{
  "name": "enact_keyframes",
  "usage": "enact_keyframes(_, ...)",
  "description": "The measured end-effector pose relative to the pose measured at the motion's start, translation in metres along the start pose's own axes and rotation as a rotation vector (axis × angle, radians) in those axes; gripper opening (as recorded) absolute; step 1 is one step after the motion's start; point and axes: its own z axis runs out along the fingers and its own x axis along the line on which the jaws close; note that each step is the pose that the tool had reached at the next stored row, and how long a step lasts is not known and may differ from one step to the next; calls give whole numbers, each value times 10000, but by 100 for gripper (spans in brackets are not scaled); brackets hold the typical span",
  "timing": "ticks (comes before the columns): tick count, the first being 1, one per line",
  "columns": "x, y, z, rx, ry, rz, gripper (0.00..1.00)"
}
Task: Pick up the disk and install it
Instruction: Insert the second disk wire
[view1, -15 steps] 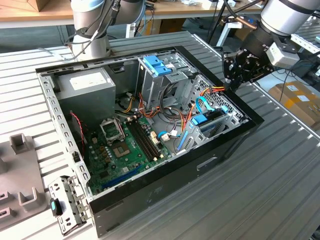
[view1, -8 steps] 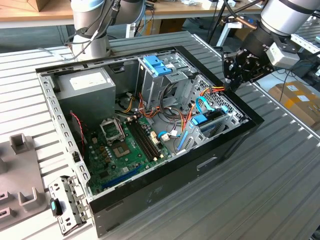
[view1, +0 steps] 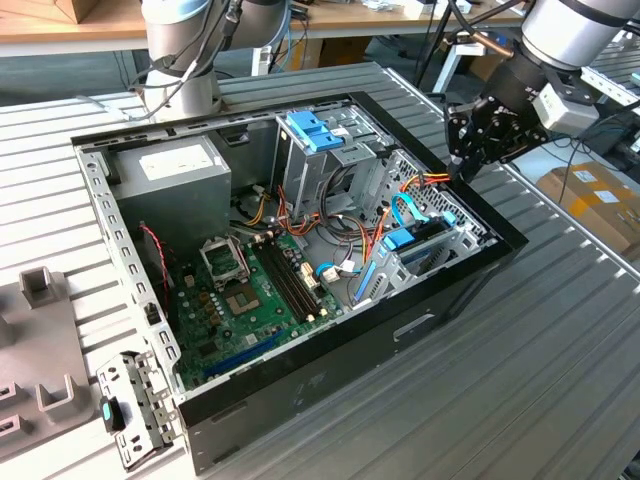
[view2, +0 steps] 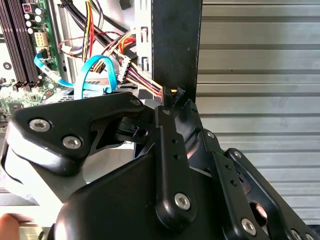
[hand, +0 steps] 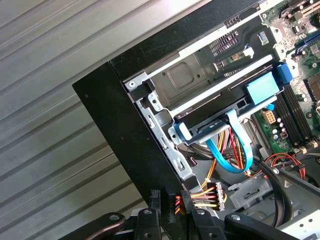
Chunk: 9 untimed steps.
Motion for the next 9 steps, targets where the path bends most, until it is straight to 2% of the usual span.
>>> enact_keyframes(9,0,-1,-8,1,0,0,29)
